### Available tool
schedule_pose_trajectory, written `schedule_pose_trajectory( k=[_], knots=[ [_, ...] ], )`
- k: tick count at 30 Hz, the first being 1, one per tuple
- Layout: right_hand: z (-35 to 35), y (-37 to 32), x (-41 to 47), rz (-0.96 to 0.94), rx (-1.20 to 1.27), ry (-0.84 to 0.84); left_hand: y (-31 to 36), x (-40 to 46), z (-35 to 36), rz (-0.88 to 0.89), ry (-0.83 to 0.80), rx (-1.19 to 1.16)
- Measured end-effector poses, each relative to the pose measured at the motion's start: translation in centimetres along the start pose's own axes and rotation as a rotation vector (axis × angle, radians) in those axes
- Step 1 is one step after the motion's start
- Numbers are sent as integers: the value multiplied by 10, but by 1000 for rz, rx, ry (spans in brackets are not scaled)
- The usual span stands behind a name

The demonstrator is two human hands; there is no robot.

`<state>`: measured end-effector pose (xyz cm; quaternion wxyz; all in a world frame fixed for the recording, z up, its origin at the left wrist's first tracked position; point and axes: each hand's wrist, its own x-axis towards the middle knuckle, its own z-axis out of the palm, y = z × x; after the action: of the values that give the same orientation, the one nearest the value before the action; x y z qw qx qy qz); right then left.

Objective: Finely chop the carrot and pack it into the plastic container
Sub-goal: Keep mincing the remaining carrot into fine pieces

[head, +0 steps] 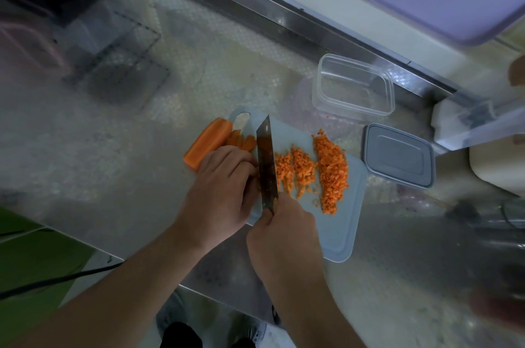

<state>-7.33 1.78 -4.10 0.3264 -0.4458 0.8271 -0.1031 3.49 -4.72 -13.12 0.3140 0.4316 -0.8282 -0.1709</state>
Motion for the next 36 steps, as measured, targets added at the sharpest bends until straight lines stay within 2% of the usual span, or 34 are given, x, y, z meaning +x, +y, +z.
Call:
schedule_pose_trajectory(
  k=[13, 36],
  knots=[
    [-7, 13, 9, -38, 47, 115, -1, 1, 1, 8, 25, 12],
    [-16, 19, 0, -85, 24, 74, 0, 1, -1, -13, 9, 20]
  ],
)
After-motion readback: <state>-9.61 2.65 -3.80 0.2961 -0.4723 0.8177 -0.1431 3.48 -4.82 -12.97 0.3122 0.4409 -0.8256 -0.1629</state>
